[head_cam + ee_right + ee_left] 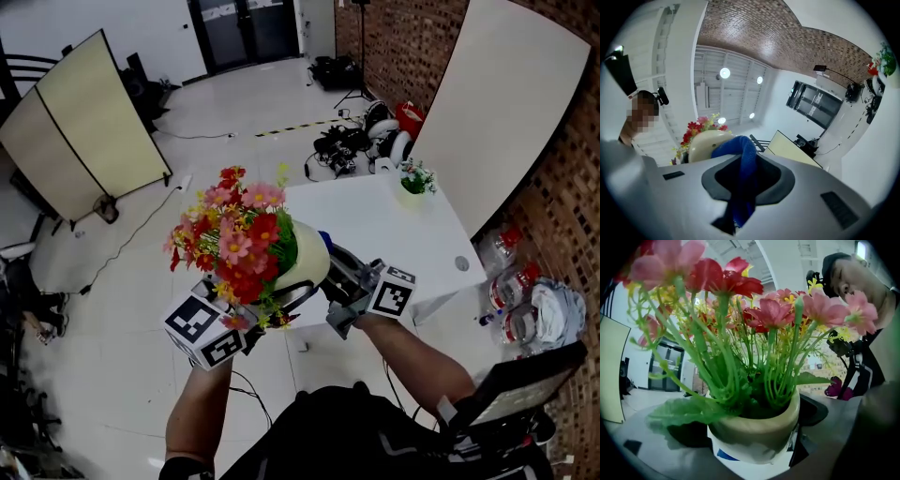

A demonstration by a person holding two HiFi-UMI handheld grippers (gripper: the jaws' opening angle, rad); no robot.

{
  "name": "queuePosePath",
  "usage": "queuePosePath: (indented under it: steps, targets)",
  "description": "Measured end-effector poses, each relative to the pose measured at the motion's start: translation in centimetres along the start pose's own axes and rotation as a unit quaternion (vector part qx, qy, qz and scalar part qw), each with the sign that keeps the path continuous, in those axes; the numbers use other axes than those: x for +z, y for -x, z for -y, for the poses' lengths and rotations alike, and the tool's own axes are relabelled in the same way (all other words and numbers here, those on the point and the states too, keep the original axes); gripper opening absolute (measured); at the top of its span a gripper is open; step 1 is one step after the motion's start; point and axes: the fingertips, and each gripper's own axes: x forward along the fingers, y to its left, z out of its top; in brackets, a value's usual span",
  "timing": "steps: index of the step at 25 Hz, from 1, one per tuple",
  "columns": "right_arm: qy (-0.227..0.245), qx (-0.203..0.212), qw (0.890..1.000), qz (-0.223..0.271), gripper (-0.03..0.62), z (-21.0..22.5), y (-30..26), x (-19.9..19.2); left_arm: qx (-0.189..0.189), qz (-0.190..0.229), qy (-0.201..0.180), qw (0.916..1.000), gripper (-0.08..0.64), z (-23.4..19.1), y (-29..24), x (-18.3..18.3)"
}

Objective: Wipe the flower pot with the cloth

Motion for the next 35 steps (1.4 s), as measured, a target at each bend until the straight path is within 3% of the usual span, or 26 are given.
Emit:
queuePosePath:
  steps: [5,8,12,15,17,22,29,35]
  targets:
    - [-0.014,0.051,0.999,-0.001,0.054,-3.8,3.1,-0.8,0.030,0.016,0.014,0.9993,0.545,-1.3,-0.2,0.9]
    - [-0.033,0.049,0.998,0.033,0.054,-4.9,3.1,-1.2,0.027,0.018,0.015,0.9994,0.545,-1.8,0.0,1.3]
    - [-0.070,0.038,0.996,0.043,0.054,-4.5,3.2,-3.0,0.027,0.021,0.037,0.9987,0.545,-1.1,-0.6,0.2]
    - [-0.070,0.023,0.996,0.041,0.054,-3.5,2.2,-3.2,0.005,0.026,0.058,0.9980,0.545,-0.4,-1.0,0.2]
    - [-0.069,0.007,0.997,0.045,0.054,-2.5,1.1,-2.7,-0.015,0.028,0.053,0.9981,0.545,0.4,-1.1,0.5]
    - [-0.070,-0.015,0.996,0.061,0.054,-0.6,-1.4,-0.8,-0.020,0.015,0.034,0.9991,0.545,1.0,-1.1,1.2]
    - [-0.075,0.001,0.995,0.064,0.054,-0.9,-0.9,-0.9,-0.007,0.024,0.035,0.9991,0.545,1.2,-1.0,1.6]
    - [-0.129,0.032,0.990,0.040,0.054,-3.5,1.4,-5.0,0.010,0.038,0.033,0.9987,0.545,-0.2,-1.3,1.3]
